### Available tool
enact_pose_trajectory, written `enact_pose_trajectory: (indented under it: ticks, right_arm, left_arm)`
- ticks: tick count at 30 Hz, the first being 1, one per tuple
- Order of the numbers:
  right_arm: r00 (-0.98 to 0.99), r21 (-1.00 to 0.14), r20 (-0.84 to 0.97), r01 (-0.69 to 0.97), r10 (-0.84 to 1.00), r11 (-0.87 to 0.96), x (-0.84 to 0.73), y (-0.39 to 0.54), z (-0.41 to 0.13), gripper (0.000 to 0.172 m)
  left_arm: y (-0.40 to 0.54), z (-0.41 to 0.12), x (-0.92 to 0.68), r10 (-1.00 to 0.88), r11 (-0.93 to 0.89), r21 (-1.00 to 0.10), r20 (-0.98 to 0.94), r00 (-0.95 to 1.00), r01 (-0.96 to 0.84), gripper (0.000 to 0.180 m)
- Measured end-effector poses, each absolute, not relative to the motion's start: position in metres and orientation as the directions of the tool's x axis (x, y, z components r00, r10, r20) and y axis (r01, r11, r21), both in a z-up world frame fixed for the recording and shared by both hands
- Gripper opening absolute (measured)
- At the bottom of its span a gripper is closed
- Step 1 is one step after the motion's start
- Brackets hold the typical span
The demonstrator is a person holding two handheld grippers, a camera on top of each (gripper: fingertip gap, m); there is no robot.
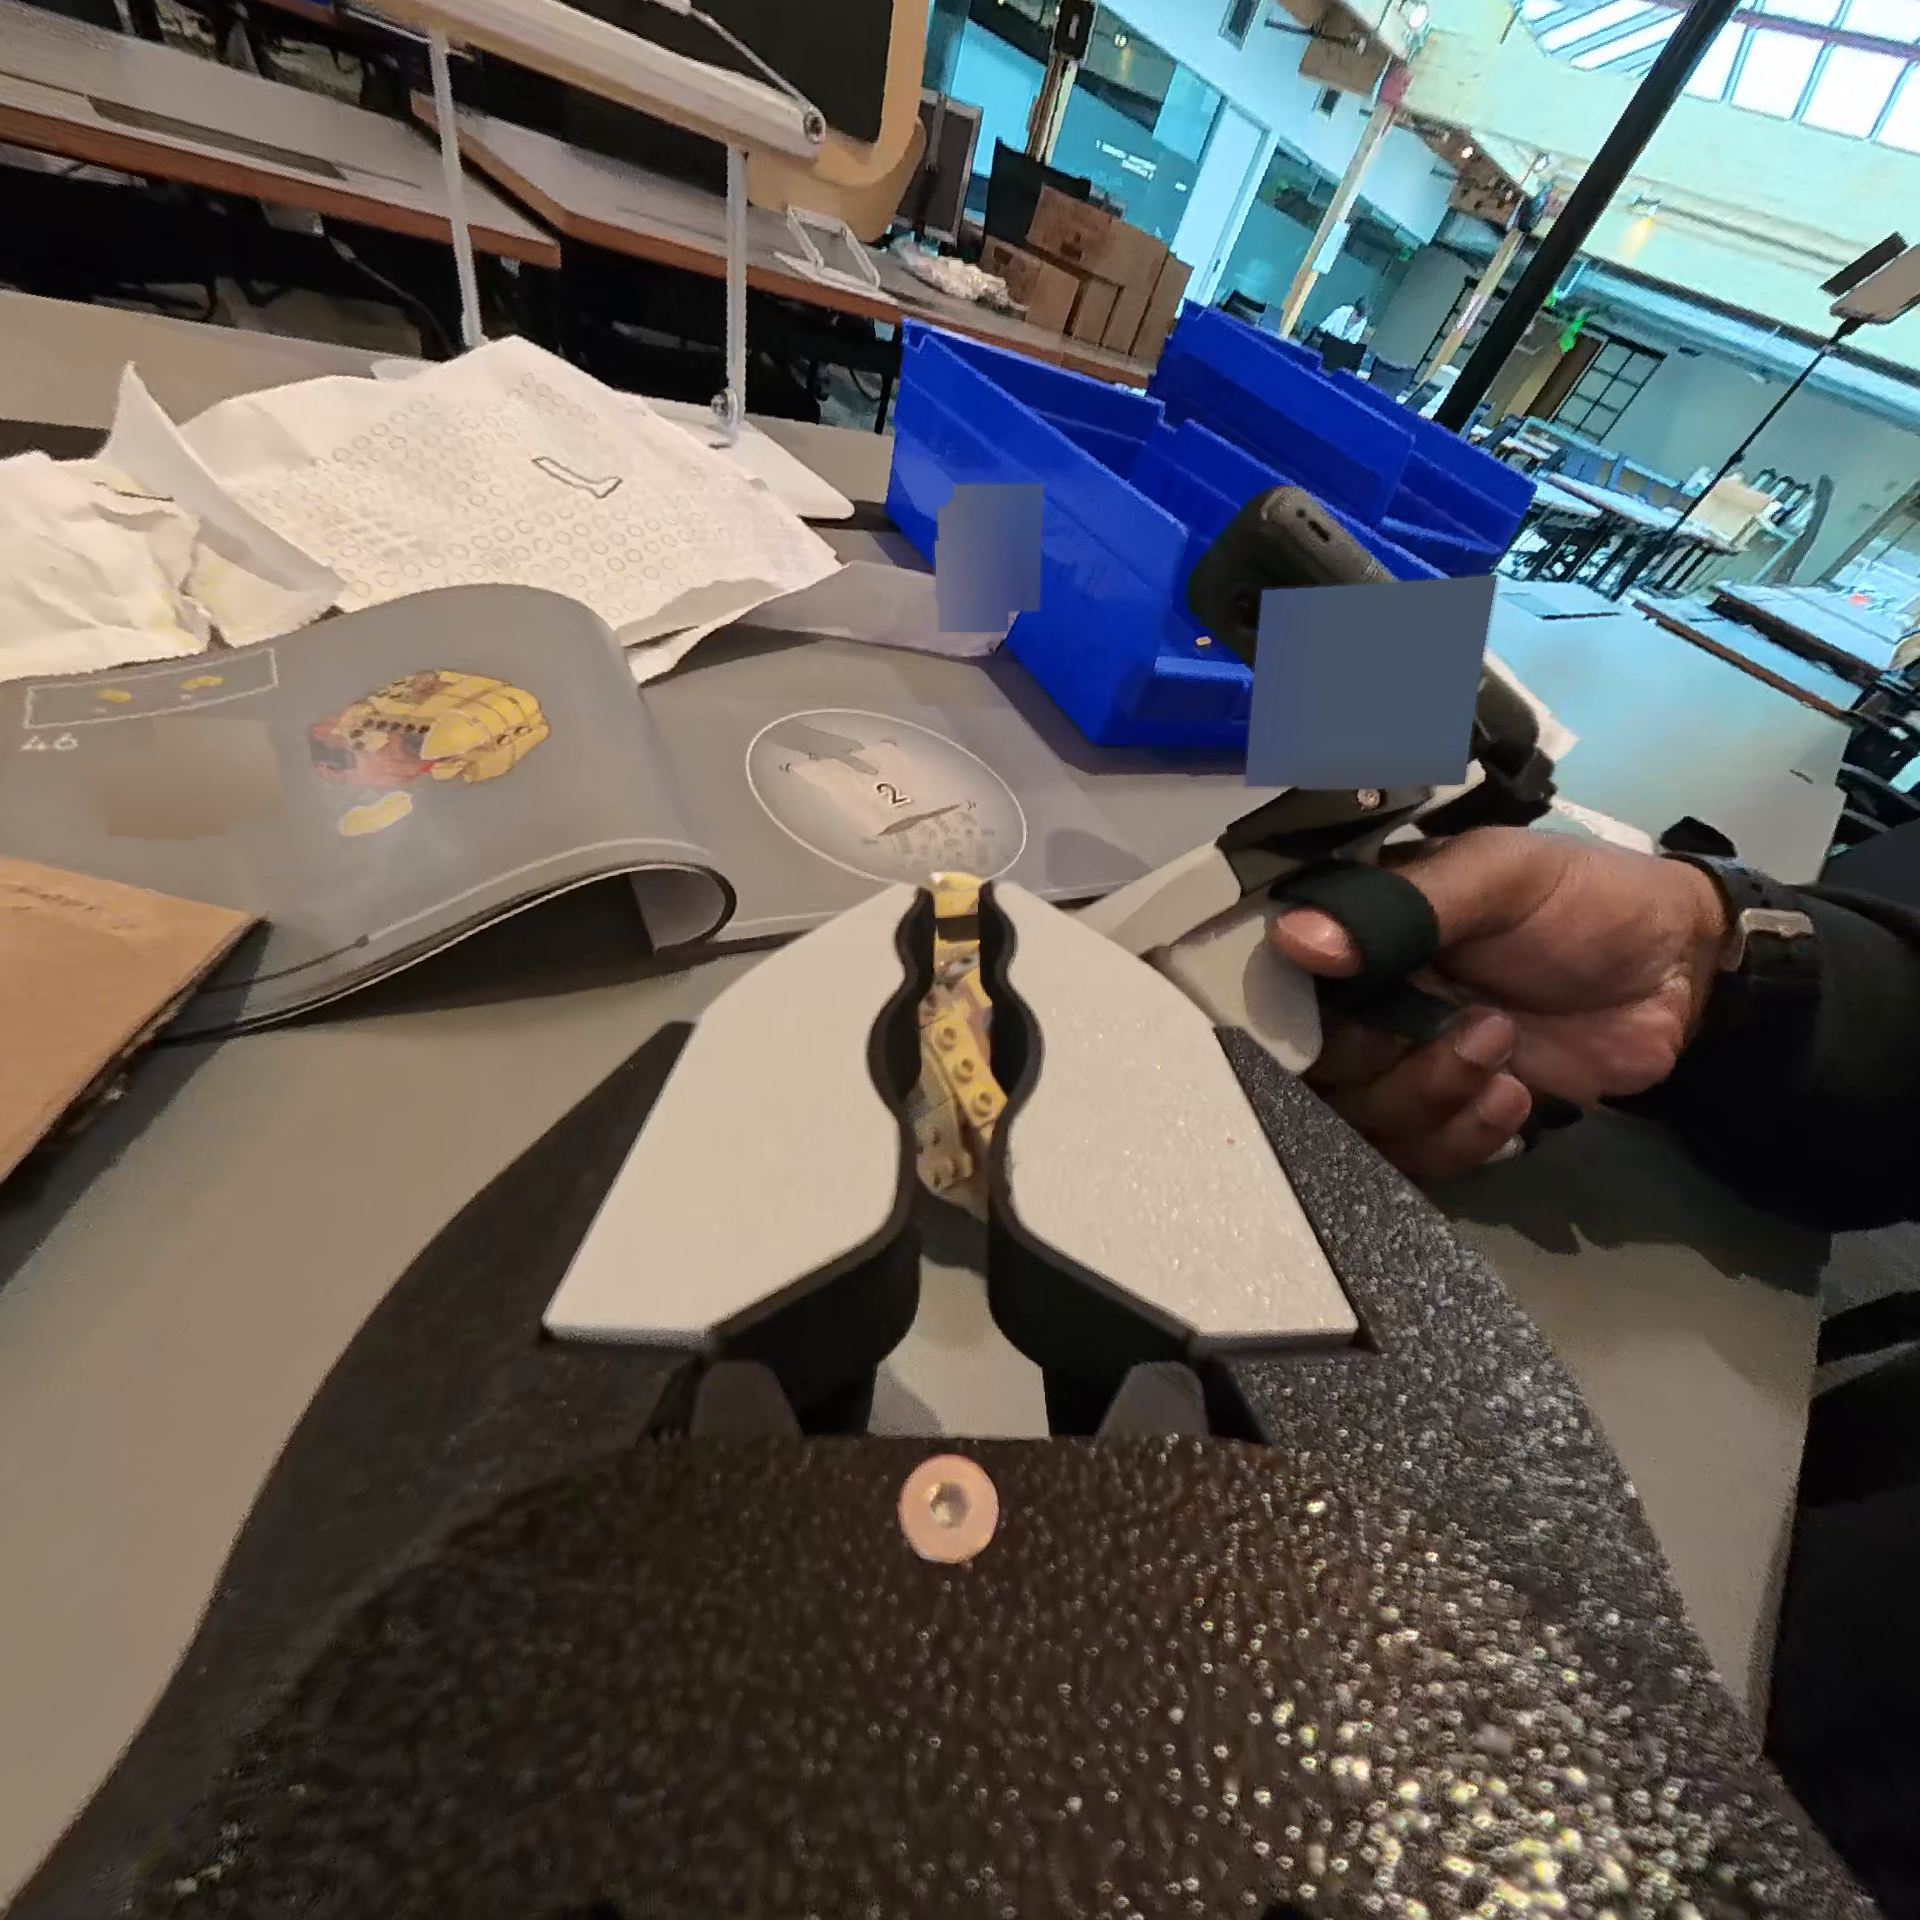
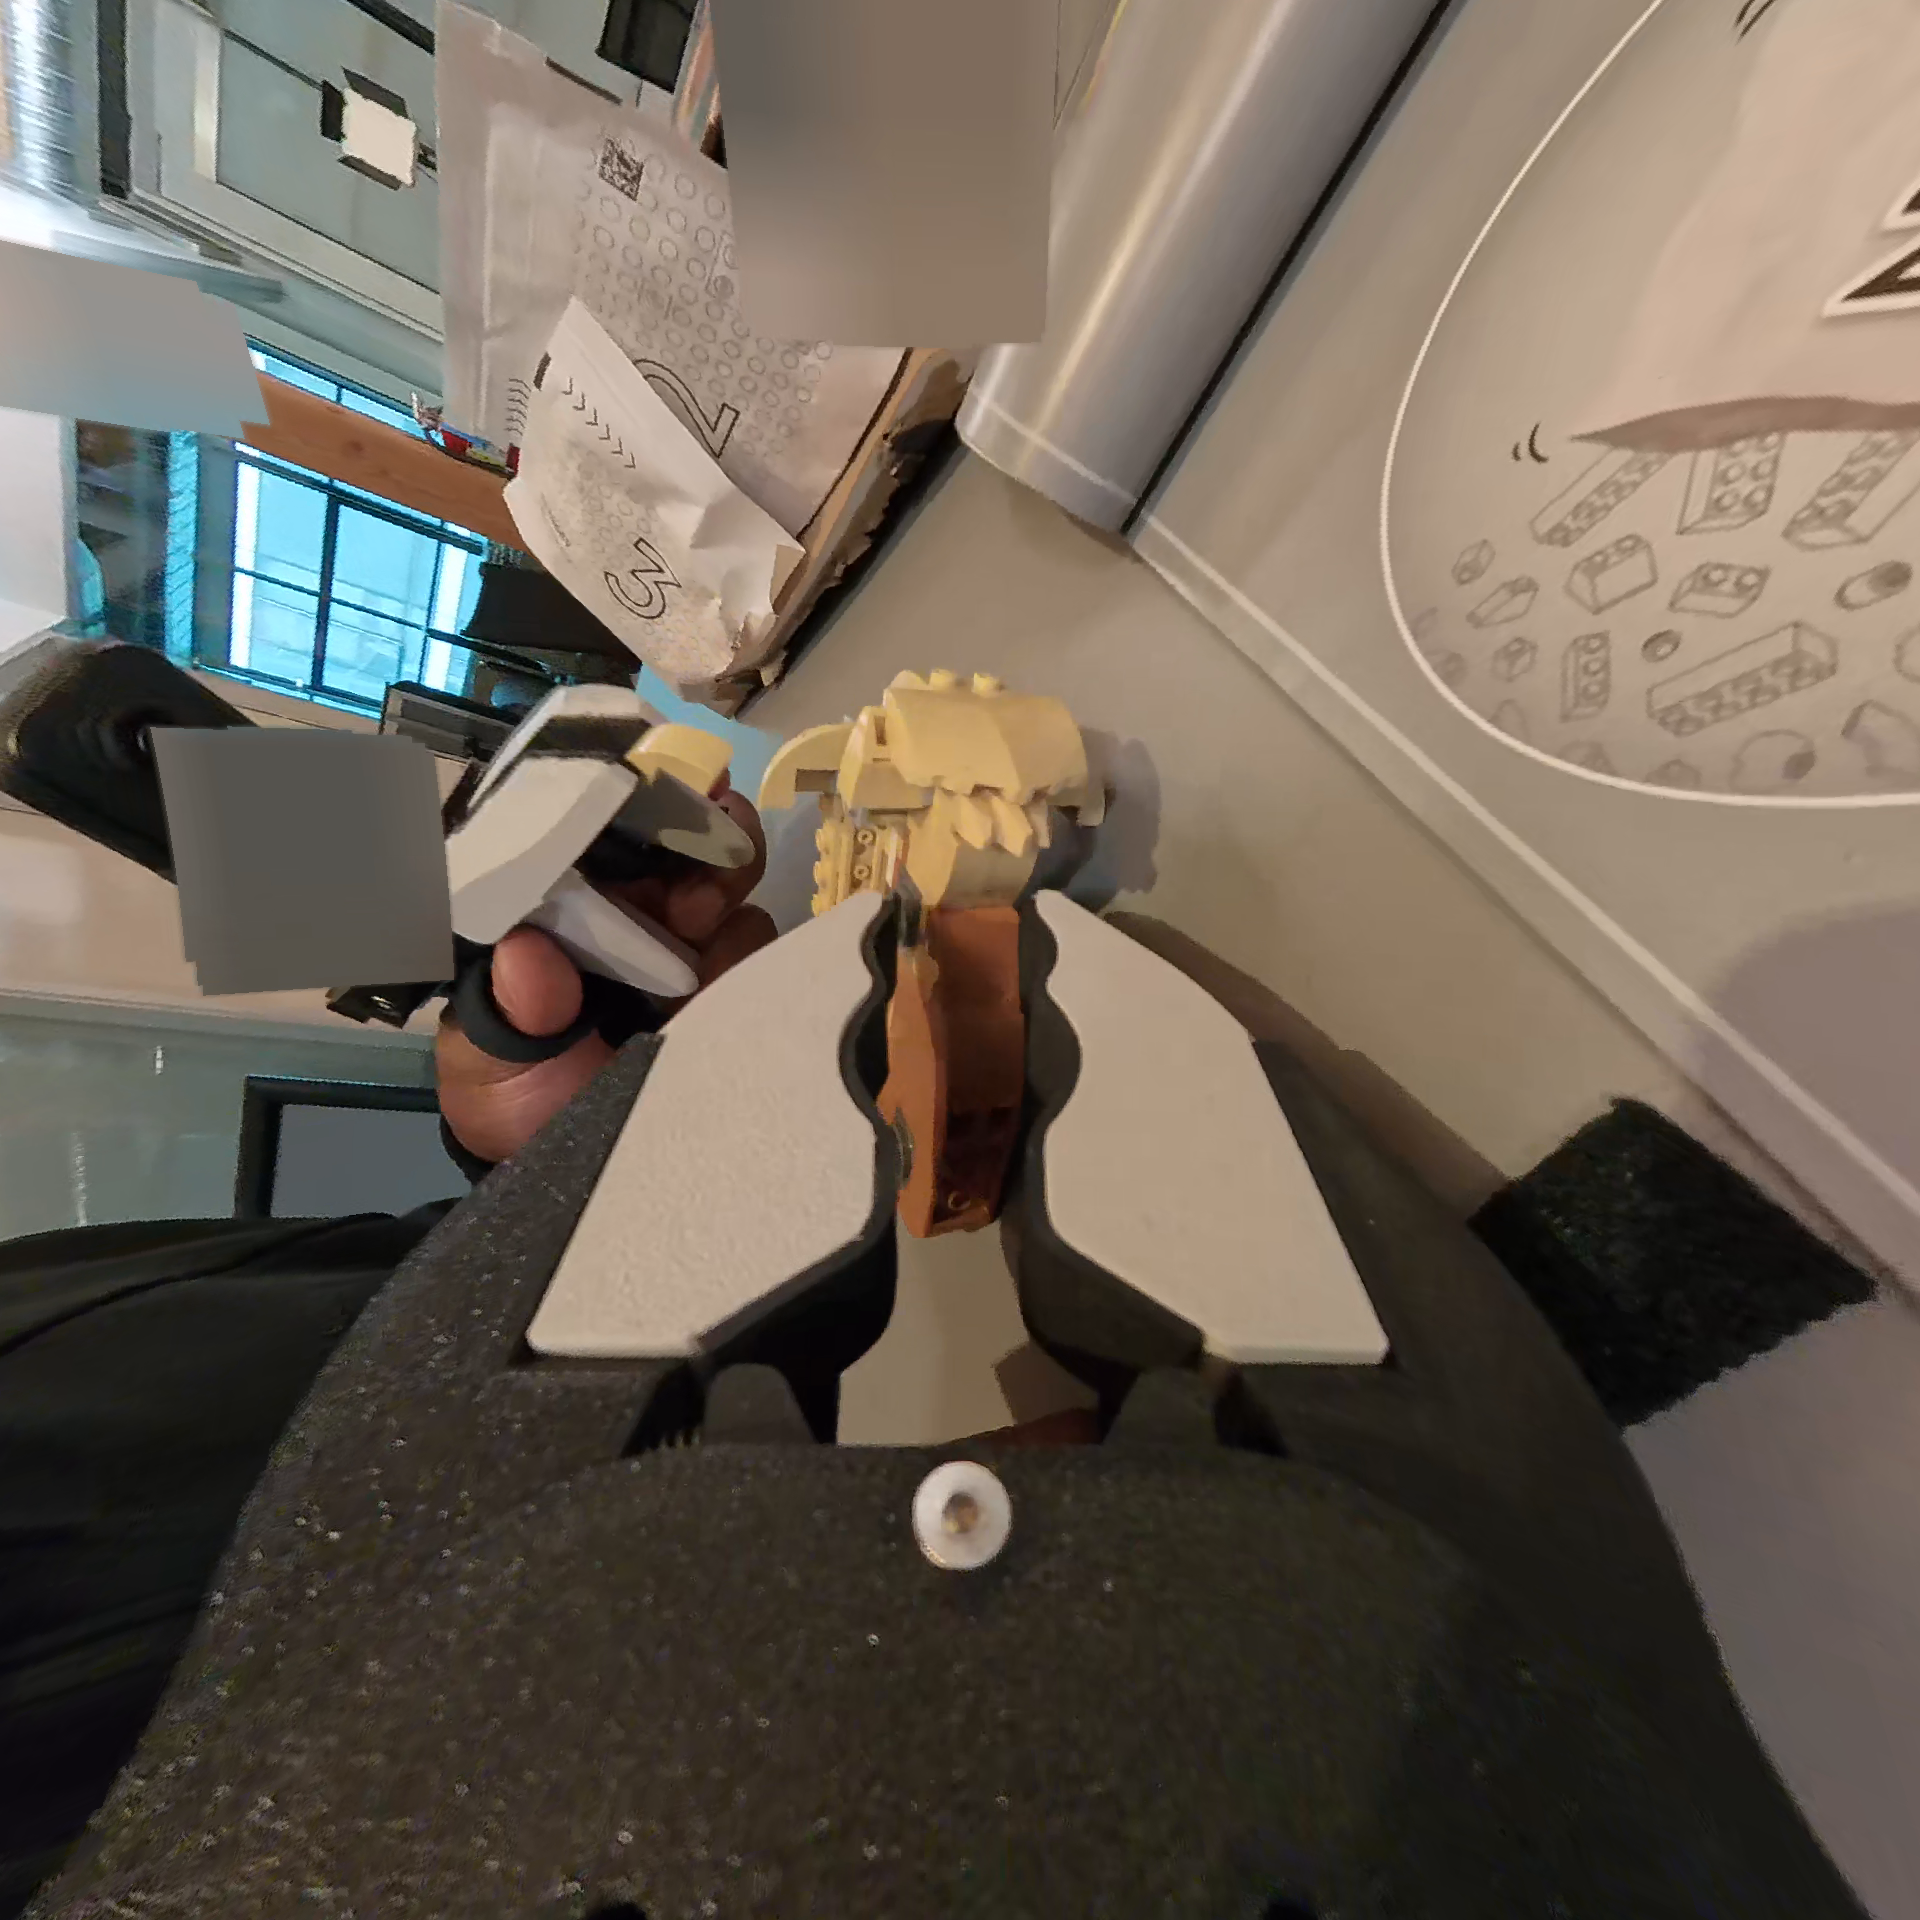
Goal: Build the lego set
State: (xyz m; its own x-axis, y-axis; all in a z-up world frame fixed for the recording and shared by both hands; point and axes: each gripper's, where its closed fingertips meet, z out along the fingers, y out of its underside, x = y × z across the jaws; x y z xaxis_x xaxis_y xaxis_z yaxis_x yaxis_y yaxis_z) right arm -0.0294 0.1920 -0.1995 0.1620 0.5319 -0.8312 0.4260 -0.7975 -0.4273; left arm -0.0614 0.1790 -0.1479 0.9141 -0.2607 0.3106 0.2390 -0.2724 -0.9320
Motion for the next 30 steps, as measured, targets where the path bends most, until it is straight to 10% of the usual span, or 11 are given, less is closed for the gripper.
enact_pose_trajectory:
  ticks: [30]
  right_arm:
    - [-0.01,-0.495,-0.822,0.504,0.569,-0.707,-0.034,0.182,-0.185,0.019]
  left_arm:
    - [0.175,-0.174,-0.068,-0.332,-0.407,-0.913,0.127,0.935,-0.02,0.007]
